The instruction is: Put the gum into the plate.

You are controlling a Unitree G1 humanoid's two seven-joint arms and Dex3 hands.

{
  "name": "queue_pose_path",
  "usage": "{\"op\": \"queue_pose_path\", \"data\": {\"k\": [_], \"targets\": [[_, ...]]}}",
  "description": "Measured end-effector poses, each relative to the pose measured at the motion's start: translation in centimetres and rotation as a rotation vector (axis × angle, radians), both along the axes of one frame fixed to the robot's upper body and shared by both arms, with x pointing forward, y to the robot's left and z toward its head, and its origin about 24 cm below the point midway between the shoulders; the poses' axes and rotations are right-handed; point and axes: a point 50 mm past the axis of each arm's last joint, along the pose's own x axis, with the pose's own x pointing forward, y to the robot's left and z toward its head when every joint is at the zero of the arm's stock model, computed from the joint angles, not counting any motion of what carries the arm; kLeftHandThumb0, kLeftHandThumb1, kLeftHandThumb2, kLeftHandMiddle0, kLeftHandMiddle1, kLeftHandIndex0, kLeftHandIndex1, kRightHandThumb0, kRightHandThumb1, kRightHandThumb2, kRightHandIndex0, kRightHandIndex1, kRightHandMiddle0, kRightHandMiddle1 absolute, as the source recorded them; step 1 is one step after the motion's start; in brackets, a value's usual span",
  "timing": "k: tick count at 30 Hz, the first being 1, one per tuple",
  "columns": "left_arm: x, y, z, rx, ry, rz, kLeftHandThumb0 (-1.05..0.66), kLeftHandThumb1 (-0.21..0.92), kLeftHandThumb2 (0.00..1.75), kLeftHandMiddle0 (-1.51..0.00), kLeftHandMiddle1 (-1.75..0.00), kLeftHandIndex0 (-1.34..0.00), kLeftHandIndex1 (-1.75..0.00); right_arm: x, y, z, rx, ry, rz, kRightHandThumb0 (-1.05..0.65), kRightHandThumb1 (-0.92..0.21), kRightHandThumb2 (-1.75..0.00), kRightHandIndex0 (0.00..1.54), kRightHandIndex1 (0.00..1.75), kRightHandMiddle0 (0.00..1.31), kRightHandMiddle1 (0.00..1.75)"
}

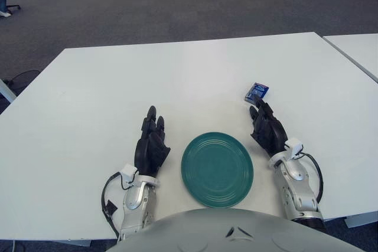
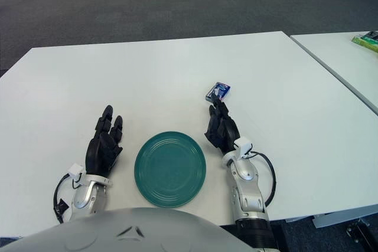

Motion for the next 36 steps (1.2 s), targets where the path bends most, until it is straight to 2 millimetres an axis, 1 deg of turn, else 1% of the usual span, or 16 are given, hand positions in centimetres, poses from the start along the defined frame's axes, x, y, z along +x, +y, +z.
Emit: {"op": "queue_pose_path", "data": {"k": [2,3,4,6,7,8,12,14,17,20,26,32,36], "targets": [[0.1,0.0,-0.1,-0.002,0.002,-0.001,-1.05,0.92,1.02,0.0,0.0,0.0,-0.11,0.2,-0.5,1.1,-0.064,-0.018,0.0,-0.61,-0.92,-0.89,0.09,0.01,0.0,0.34],[0.2,-0.1,-0.1,-0.004,0.002,-0.002,-1.05,0.92,1.02,0.0,0.0,0.0,-0.11,0.4,-1.0,1.7,-0.122,-0.024,-0.002,-0.61,-0.92,-0.88,0.09,0.01,0.0,0.35],[0.3,-0.1,-0.1,-0.006,0.001,-0.002,-1.05,0.92,1.02,0.0,0.0,0.0,-0.11,0.6,-1.5,2.5,-0.182,-0.042,-0.008,-0.61,-0.92,-0.85,0.11,0.02,0.0,0.41],[0.2,0.0,-0.2,-0.009,0.007,0.0,-1.05,0.92,1.02,0.0,0.0,0.0,-0.11,1.3,-2.3,4.6,-0.317,-0.12,-0.016,-0.63,-0.92,-0.81,0.14,0.02,0.0,0.5],[0.2,0.0,-0.3,-0.01,0.01,0.0,-1.05,0.92,1.02,0.0,0.0,0.0,-0.11,1.8,-2.6,5.6,-0.374,-0.168,-0.022,-0.63,-0.92,-0.8,0.15,0.02,0.0,0.53],[0.3,0.0,-0.4,-0.01,0.01,-0.002,-1.05,0.92,1.02,0.0,0.0,0.0,-0.11,2.4,-2.9,6.7,-0.426,-0.218,-0.028,-0.65,-0.92,-0.77,0.18,0.03,0.0,0.6],[0.6,-0.1,-0.5,-0.017,0.005,-0.009,-1.05,0.92,1.01,0.0,0.0,0.0,-0.12,4.9,-3.7,10.4,-0.594,-0.4,-0.056,-0.69,-0.92,-0.72,0.24,0.04,0.0,0.74],[0.7,-0.1,-0.5,-0.028,-0.001,-0.012,-1.05,0.92,1.0,0.0,0.0,0.0,-0.12,6.3,-3.9,11.9,-0.665,-0.483,-0.068,-0.72,-0.92,-0.69,0.28,0.04,0.0,0.82],[1.1,0.0,-0.5,-0.033,-0.012,-0.017,-1.05,0.92,0.99,0.0,0.0,0.0,-0.13,8.5,-3.9,13.5,-0.755,-0.576,-0.079,-0.74,-0.92,-0.64,0.33,0.05,0.02,0.89],[1.5,0.0,-0.4,-0.03,-0.023,-0.019,-1.05,0.92,0.99,0.0,0.0,0.0,-0.13,10.4,-3.4,14.4,-0.806,-0.618,-0.082,-0.75,-0.92,-0.61,0.38,0.07,0.04,0.93],[1.9,0.0,-0.2,-0.032,-0.038,-0.019,-1.05,0.92,1.0,0.0,0.0,0.0,-0.15,14.0,-2.2,15.0,-0.925,-0.616,-0.054,-0.78,-0.92,-0.58,0.45,0.09,0.09,0.98],[2.3,0.0,-0.2,-0.045,-0.044,-0.019,-1.05,0.92,1.0,0.0,0.0,0.0,-0.17,17.0,-0.5,14.7,-1.108,-0.571,0.022,-0.79,-0.92,-0.56,0.47,0.1,0.1,0.99],[2.4,0.0,-0.3,-0.054,-0.046,-0.019,-1.05,0.92,1.0,0.0,0.0,0.0,-0.18,18.3,0.5,13.9,-1.219,-0.545,0.077,-0.78,-0.92,-0.55,0.46,0.09,0.1,0.99]]}}
